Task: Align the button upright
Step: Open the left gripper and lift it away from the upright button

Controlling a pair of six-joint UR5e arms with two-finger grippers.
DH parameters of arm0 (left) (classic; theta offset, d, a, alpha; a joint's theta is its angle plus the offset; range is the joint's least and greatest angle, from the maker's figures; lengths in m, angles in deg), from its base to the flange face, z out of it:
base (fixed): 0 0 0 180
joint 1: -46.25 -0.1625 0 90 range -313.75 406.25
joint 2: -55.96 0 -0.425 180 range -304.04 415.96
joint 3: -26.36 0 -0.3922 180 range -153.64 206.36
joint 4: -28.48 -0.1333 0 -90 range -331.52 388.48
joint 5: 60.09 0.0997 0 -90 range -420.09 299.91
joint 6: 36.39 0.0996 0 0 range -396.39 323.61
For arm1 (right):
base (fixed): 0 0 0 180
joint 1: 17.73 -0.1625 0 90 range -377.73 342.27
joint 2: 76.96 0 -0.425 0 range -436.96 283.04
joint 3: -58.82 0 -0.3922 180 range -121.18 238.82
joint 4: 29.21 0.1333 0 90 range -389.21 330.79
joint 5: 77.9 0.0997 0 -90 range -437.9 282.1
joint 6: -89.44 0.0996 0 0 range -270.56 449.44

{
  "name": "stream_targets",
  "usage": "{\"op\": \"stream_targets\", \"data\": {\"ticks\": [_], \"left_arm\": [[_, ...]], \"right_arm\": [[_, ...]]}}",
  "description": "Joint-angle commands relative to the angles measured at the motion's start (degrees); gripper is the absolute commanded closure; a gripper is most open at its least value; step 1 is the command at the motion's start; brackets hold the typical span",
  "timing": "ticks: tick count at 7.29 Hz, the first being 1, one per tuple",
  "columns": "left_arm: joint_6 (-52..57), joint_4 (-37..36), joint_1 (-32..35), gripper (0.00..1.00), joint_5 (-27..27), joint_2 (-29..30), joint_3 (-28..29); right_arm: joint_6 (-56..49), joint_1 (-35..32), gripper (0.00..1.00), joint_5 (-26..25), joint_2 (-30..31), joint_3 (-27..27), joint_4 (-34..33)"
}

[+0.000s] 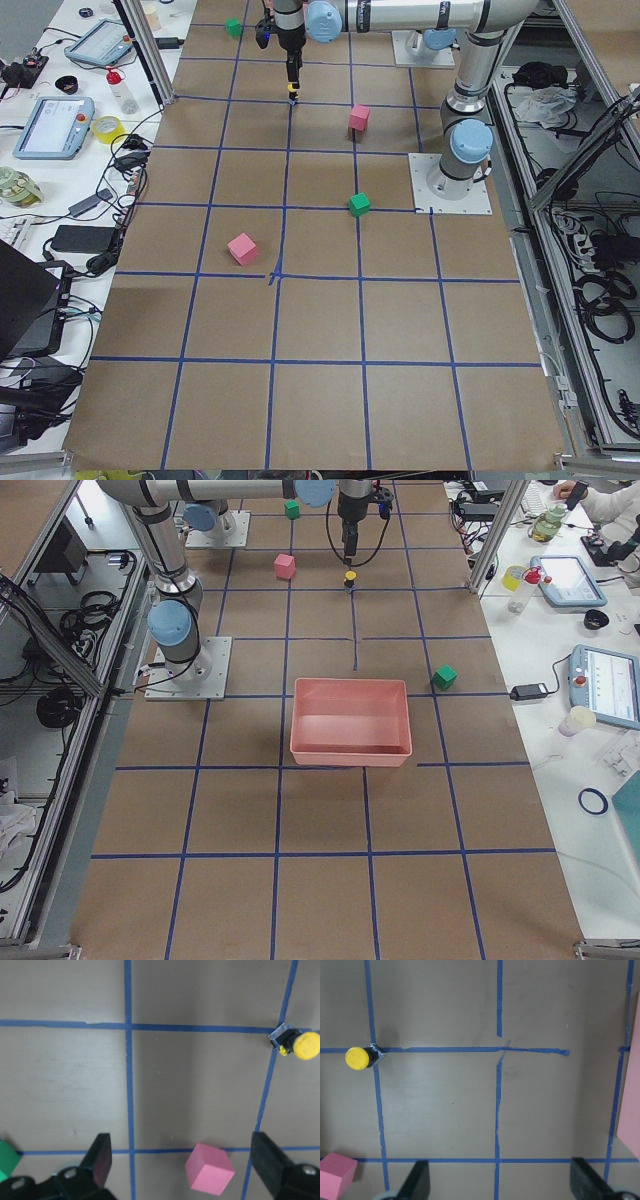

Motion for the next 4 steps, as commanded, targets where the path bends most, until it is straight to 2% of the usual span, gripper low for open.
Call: {"op": "stream_targets", "data": {"ticks": [1,4], "left_arm": [[5.73,-9.35,0.12,0.0,-0.17,-1.99,-0.31],[5.91,-7.22,0.12,0.0,1.15,-4.62,-1.19]], "right_arm": [[-0.07,0.0,0.0,0.03,0.01,0.0,0.03],[-0.16,0.0,0.0,-0.23,0.09,0.0,0.03]]}}
